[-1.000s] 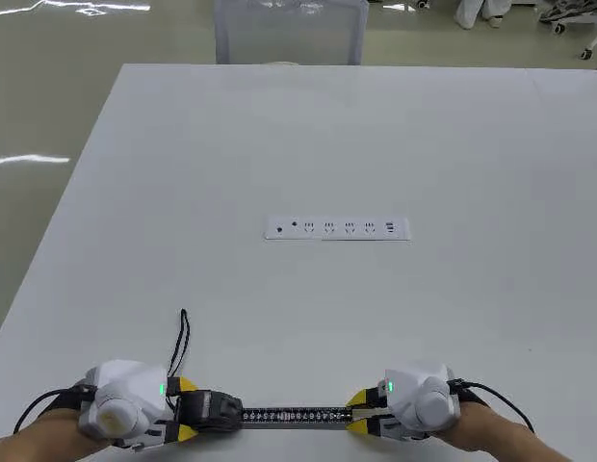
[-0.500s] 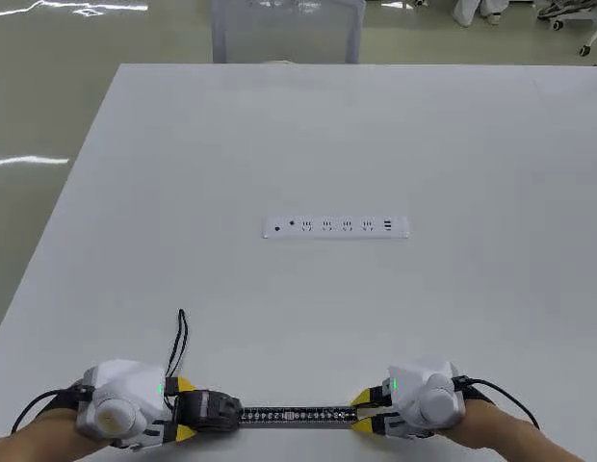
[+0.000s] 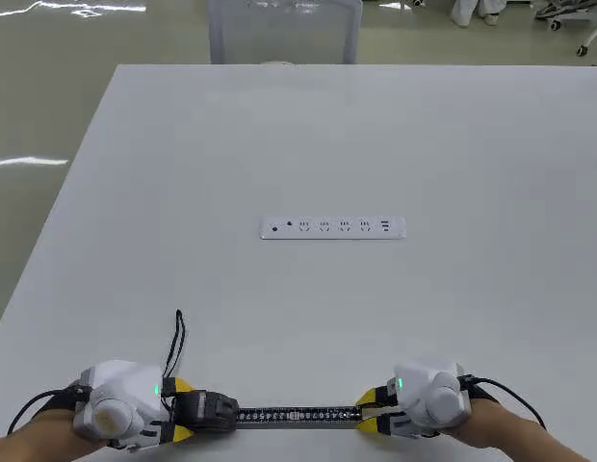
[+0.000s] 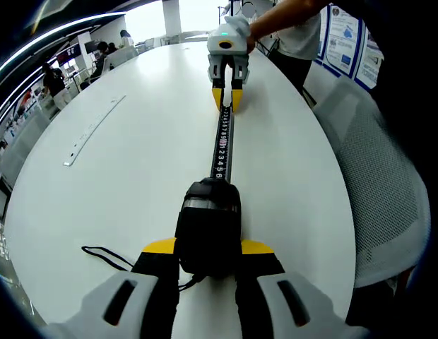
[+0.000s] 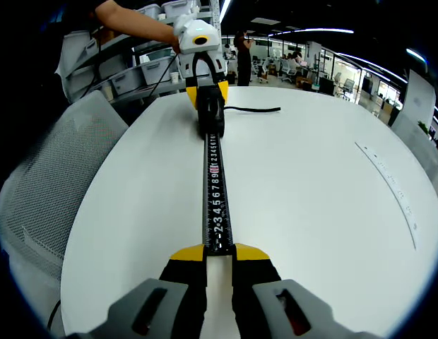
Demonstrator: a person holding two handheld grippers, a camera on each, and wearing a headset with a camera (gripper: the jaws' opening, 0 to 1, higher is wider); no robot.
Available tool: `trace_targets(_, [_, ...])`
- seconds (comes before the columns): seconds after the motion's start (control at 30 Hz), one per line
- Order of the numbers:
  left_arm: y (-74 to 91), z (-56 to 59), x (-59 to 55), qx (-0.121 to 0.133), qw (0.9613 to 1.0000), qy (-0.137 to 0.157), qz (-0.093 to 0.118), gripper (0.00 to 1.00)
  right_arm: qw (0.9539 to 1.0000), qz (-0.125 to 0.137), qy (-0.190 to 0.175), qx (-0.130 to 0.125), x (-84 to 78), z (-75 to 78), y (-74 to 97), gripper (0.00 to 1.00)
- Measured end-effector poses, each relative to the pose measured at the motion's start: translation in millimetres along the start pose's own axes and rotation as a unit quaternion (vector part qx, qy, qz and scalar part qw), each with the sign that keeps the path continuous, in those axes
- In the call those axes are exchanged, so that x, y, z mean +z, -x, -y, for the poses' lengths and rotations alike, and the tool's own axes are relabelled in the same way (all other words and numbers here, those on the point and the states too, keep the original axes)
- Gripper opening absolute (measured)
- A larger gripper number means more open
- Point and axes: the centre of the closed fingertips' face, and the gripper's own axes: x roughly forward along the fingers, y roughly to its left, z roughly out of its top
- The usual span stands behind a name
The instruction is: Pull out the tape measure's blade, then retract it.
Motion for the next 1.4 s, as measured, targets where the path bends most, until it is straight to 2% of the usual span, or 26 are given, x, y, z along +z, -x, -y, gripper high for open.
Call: trace_targets(1.4, [-2.7, -0.5, 0.7, -0.002, 1.0, -0.001, -0.006, 0.26, 0.9998, -0.015, -0.008, -0.007, -28.6, 1.7, 27.3, 0.1])
